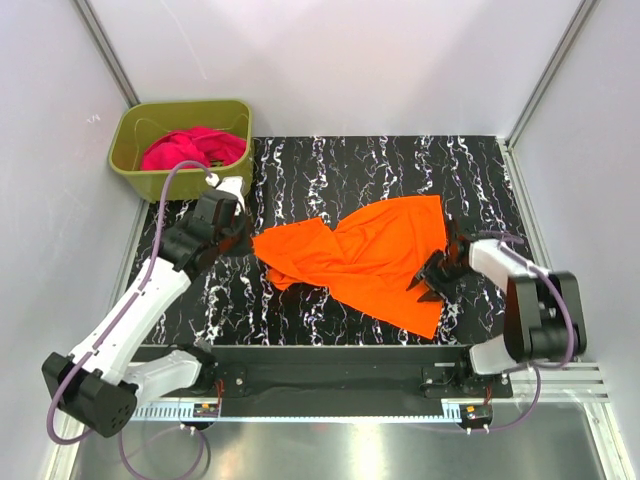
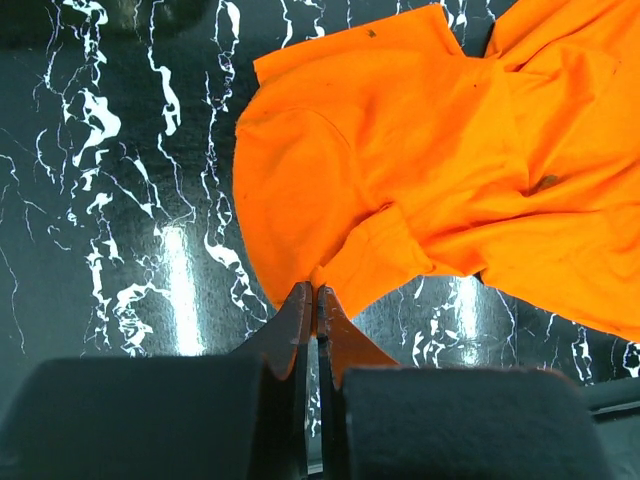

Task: Fold and stack the t-shirts
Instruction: Flatten the tshirt out

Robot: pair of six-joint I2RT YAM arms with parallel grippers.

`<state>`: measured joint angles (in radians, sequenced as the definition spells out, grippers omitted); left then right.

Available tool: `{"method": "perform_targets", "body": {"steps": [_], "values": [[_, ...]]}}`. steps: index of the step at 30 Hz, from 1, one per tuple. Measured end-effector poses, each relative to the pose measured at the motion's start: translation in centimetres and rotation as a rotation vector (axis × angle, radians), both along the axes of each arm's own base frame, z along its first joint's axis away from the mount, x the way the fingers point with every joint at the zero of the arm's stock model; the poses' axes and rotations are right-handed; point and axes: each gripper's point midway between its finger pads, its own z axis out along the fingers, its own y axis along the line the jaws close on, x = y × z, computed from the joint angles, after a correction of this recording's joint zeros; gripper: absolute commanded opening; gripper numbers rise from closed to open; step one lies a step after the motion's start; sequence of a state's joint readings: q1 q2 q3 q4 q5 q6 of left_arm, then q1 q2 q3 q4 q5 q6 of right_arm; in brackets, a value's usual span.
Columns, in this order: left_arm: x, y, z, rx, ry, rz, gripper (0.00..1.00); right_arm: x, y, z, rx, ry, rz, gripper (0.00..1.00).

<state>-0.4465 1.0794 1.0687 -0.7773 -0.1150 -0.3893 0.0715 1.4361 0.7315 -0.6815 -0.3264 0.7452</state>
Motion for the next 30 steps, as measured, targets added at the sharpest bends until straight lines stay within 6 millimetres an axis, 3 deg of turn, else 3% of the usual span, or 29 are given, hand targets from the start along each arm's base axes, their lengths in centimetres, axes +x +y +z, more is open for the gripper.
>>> {"method": "perform_targets", "body": {"steps": [3, 10, 14, 17, 22, 24, 30], "values": [[-0.3, 0.2, 0.4, -0.008, -0.017, 0.001, 0.00, 2.8, 0.1, -0.5, -0.007, 0.007, 0.015, 0.50], [-0.6, 1.0, 1.1, -0.005, -0.042, 0.009, 0.00, 13.4, 0.7, 0.7, -0.012, -0.128, 0.074, 0.53], [-0.6, 1.2, 1.0, 0.006, -0.039, 0.008, 0.00, 14.9, 0.7, 2.8, -0.014, -0.188, 0.083, 0.60], [-0.6, 1.3, 0.9, 0.010, -0.039, 0.007, 0.00, 12.4, 0.5, 4.5, -0.015, -0.201, 0.067, 0.60], [-0.5, 1.2, 0.2, 0.019, -0.018, 0.007, 0.00, 3.6, -0.9, 5.4, -0.062, -0.130, 0.021, 0.54], [-0.5, 1.2, -0.3, 0.021, -0.008, 0.006, 0.00, 1.1, -1.9, 5.2, -0.116, -0.093, -0.003, 0.54], [-0.5, 0.8, -1.1, 0.015, 0.018, -0.009, 0.00, -1.7, -4.7, 3.7, -0.267, -0.039, -0.054, 0.58]]}}
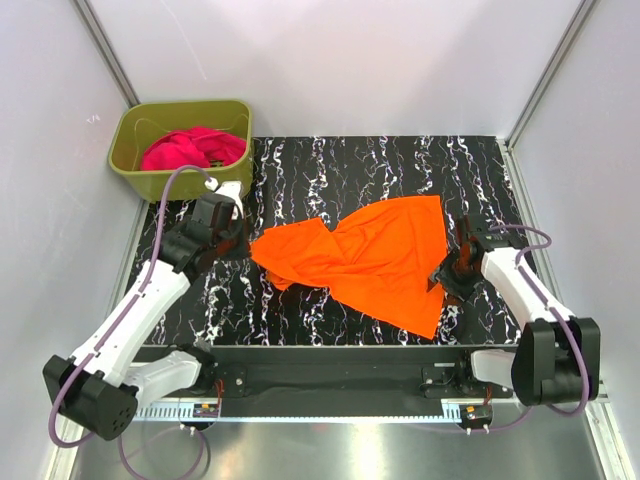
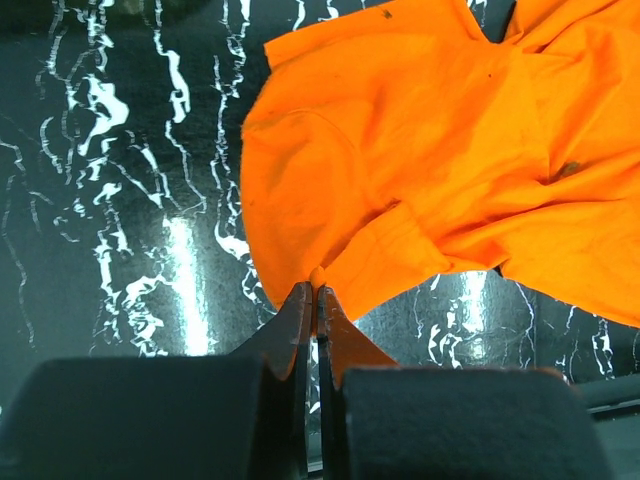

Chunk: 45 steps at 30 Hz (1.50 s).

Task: Fold and stack the t-shirts
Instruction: Flatten the tshirt out

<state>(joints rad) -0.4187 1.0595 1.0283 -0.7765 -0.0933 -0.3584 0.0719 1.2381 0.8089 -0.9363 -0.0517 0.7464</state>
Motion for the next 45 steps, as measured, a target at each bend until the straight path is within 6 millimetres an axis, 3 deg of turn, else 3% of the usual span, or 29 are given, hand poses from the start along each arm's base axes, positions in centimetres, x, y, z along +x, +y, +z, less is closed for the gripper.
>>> {"method": "perform_targets", "body": {"steps": [4, 8, 17, 21, 26, 31, 34, 36, 38, 41, 43, 45], "values": [[-0.1, -0.3, -0.3, -0.011, 0.011, -0.013, 0.00, 0.5, -0.1, -2.5, -0.013, 0.052, 0.010, 0.58], [-0.2, -0.6, -0.3, -0.022, 0.016, -0.025, 0.00, 3.1, -0.1, -4.1, -0.022, 0.076, 0.047, 0.58], [-0.4, -0.9, 0.0, -0.044, 0.010, -0.035, 0.00, 15.9, 0.7, -3.4, -0.033, -0.067, 0.125, 0.59], [-0.4, -0.9, 0.0, -0.050, 0.011, -0.029, 0.00, 20.0, 1.5, -3.9, -0.028, -0.084, 0.159, 0.59], [-0.5, -1.0, 0.5, -0.077, 0.001, -0.008, 0.00, 23.8, 4.9, -4.0, 0.052, -0.117, 0.242, 0.59], [-0.7, -1.0, 1.2, -0.111, -0.019, 0.014, 0.00, 27.6, 11.8, -3.1, 0.177, -0.176, 0.364, 0.59], [-0.9, -1.0, 1.4, -0.124, -0.024, 0.023, 0.00, 29.0, 15.6, -2.0, 0.243, -0.219, 0.418, 0.60], [-0.9, -1.0, 1.5, -0.130, -0.026, 0.028, 0.00, 29.2, 17.0, -0.7, 0.246, -0.221, 0.436, 0.64], [-0.9, -1.0, 1.5, -0.135, -0.024, 0.031, 0.00, 29.7, 16.8, 1.3, 0.201, -0.238, 0.439, 0.70], [-0.9, -1.1, 1.5, -0.140, -0.018, 0.034, 0.00, 30.0, 14.3, 4.4, 0.089, -0.264, 0.417, 0.72], [-0.9, -1.1, 1.4, -0.141, -0.018, 0.034, 0.00, 28.2, 11.3, 5.8, 0.025, -0.241, 0.383, 0.70], [-0.9, -1.2, 1.3, -0.143, -0.017, 0.035, 0.00, 24.6, 8.0, 6.7, 0.012, -0.202, 0.333, 0.64]]}}
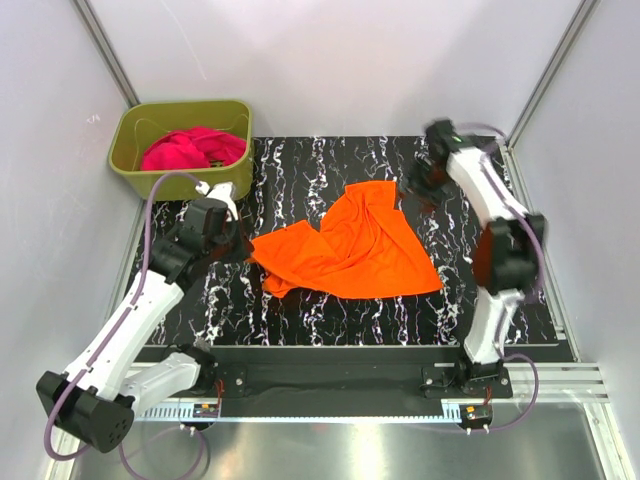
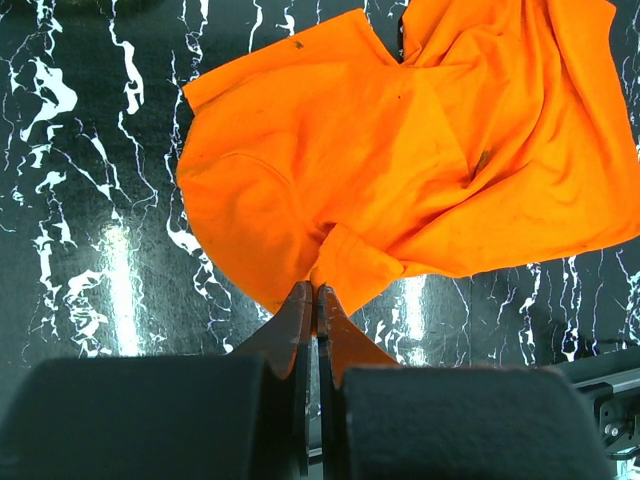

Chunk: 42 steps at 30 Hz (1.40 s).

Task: Fold and stack the t-shirts
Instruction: Flatten the tshirt out

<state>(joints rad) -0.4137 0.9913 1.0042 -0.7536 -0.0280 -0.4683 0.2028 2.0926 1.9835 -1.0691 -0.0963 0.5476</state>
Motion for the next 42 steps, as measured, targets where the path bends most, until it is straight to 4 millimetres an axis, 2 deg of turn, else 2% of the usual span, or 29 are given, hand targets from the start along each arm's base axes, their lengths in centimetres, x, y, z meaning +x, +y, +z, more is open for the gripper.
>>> {"method": "perform_targets", "body": {"steps": [4, 5, 7, 10, 14, 17, 23, 33, 40, 42], "values": [[0.0, 0.0, -0.5, 0.003, 0.008, 0.000, 0.00, -9.4, -6.8, 0.3, 0.026, 0.085, -0.173, 0.58], [-0.1, 0.0, -0.7, 0.004, 0.012, 0.000, 0.00, -11.7, -8.0, 0.2, 0.030, 0.097, -0.216, 0.57], [0.0, 0.0, -0.8, 0.005, 0.016, 0.000, 0.00, -15.3, -8.4, -0.3, 0.041, 0.101, -0.250, 0.52], [0.2, -0.2, -1.1, 0.005, 0.028, -0.005, 0.00, -20.4, -7.3, -2.6, 0.079, 0.152, -0.261, 0.47], [0.3, -0.6, -1.7, 0.002, 0.052, -0.019, 0.00, -24.4, -7.3, -6.7, 0.125, 0.260, -0.339, 0.45], [0.3, -0.8, -2.1, 0.001, 0.067, -0.029, 0.00, -25.1, -8.1, -8.4, 0.132, 0.290, -0.405, 0.45], [0.3, -1.0, -2.1, -0.001, 0.071, -0.043, 0.00, -23.2, -9.4, -10.0, 0.138, 0.272, -0.438, 0.46], [0.3, -1.0, -2.1, 0.004, 0.069, -0.051, 0.00, -21.0, -9.6, -11.7, 0.154, 0.244, -0.431, 0.44], [0.3, -1.0, -2.1, 0.006, 0.068, -0.054, 0.00, -20.9, -9.7, -12.3, 0.157, 0.257, -0.434, 0.37], [0.3, -1.0, -2.1, 0.006, 0.068, -0.054, 0.00, -20.9, -9.7, -12.4, 0.157, 0.262, -0.437, 0.30]]}}
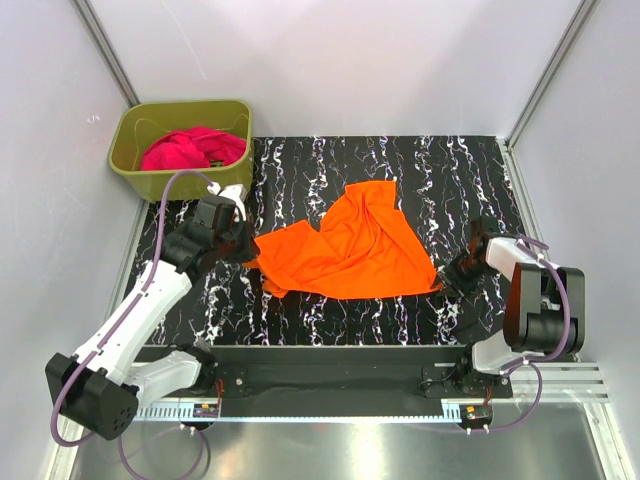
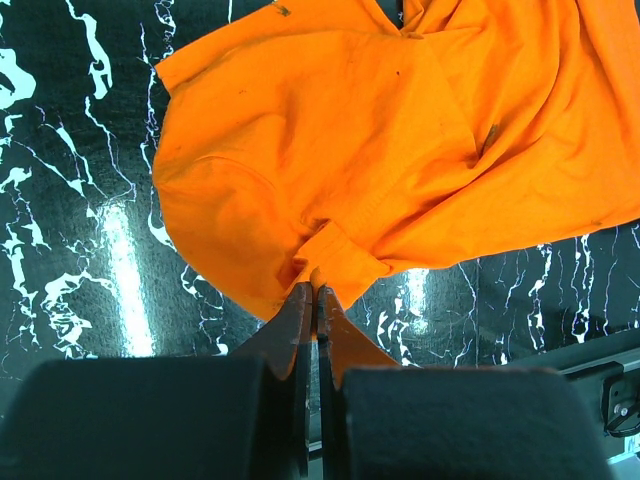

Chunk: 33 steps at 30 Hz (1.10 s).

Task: Fold and stack the t-shirts
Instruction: Flatten the tshirt out

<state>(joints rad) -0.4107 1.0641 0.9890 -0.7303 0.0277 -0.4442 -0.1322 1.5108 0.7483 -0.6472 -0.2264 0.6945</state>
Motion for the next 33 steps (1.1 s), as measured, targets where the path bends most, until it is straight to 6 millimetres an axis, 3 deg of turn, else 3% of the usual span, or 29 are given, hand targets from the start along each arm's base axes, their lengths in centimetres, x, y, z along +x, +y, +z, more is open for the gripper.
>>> {"method": "perform_targets", "body": {"steps": [2, 7, 13, 16, 19, 22, 25, 27, 29, 31, 33], "values": [[0.0, 0.0, 0.1, -0.001, -0.001, 0.000, 0.00, 0.3, 0.0, -0.1, 0.004, 0.005, -0.001, 0.26], [0.6, -0.3, 1.6, -0.016, -0.035, 0.002, 0.00, 1.8, -0.2, -0.2, 0.006, 0.002, -0.001, 0.00], [1.6, -0.7, 4.8, -0.052, -0.104, 0.008, 0.00, 5.0, -1.3, 0.8, -0.046, -0.075, -0.013, 0.00], [1.9, -0.9, 6.7, -0.081, -0.130, 0.026, 0.00, 8.3, -2.2, 3.7, -0.084, -0.171, -0.046, 0.00], [2.6, -1.1, 10.0, -0.133, -0.170, 0.056, 0.00, 13.0, -3.3, 9.3, -0.123, -0.334, -0.096, 0.00], [4.2, -1.8, 14.9, -0.201, -0.256, 0.076, 0.00, 18.3, -4.4, 17.9, -0.154, -0.567, -0.142, 0.00], [4.8, -2.3, 19.2, -0.267, -0.330, 0.072, 0.00, 20.8, -5.2, 26.6, -0.183, -0.777, -0.179, 0.00], [4.8, -2.9, 22.7, -0.318, -0.385, 0.045, 0.00, 20.7, -5.8, 32.9, -0.219, -0.919, -0.208, 0.00], [4.2, -3.5, 26.1, -0.373, -0.444, 0.004, 0.00, 19.1, -6.4, 38.9, -0.263, -1.053, -0.242, 0.00], [2.5, -3.8, 29.7, -0.436, -0.514, -0.051, 0.00, 16.5, -6.8, 44.1, -0.309, -1.173, -0.273, 0.00], [0.1, -3.8, 32.8, -0.490, -0.580, -0.105, 0.00, 12.7, -7.3, 49.4, -0.362, -1.304, -0.314, 0.00]]}}
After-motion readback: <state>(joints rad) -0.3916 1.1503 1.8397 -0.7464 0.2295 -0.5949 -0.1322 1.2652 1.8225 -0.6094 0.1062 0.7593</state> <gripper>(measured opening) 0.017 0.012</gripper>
